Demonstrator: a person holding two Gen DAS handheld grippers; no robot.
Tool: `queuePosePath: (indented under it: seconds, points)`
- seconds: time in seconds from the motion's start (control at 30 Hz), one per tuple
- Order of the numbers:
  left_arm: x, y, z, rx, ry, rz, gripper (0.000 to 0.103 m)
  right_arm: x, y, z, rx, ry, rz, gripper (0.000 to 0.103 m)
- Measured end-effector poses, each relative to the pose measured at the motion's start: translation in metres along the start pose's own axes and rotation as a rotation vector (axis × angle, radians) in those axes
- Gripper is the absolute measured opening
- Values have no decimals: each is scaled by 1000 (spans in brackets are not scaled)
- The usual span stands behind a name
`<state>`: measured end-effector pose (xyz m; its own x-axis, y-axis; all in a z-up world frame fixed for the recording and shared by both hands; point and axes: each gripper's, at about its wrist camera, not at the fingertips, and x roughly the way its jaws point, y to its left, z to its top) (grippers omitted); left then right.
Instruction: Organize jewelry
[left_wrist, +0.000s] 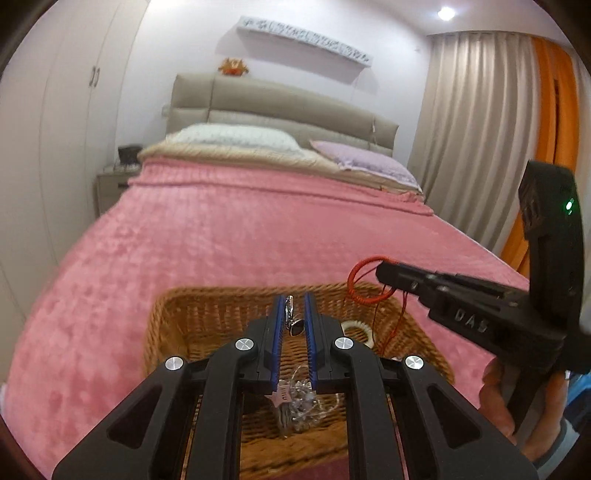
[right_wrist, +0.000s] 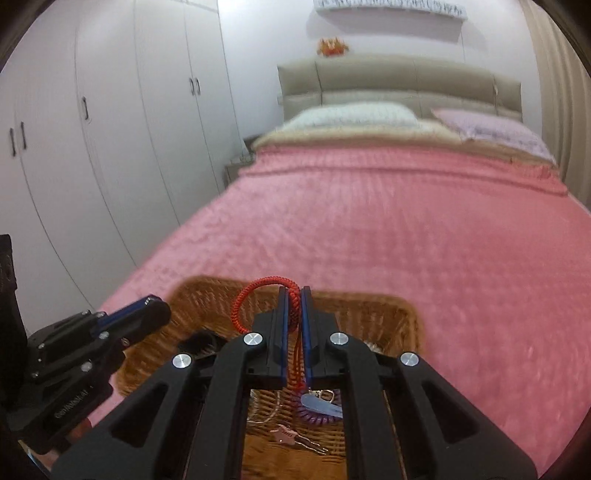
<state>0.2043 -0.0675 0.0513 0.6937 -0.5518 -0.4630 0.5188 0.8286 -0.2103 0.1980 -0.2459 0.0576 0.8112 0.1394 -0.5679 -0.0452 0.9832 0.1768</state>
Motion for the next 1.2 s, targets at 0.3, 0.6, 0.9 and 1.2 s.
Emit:
queuePosePath:
  seconds: [0.3, 0.6, 0.9, 1.2]
  points:
    - [36, 15, -18, -19, 96, 39, 11, 55, -23, -22, 82, 205, -37, 5]
    - [25, 10, -26, 4, 103, 34, 45, 46, -32, -29, 119, 214, -40, 52]
    - [-61, -11, -19, 23, -45, 31, 62, -57, -17, -21, 85, 28, -12, 52]
    - [-154, -44, -34, 54, -242, 157, 87, -170, 21, -53, -19, -262, -111, 61]
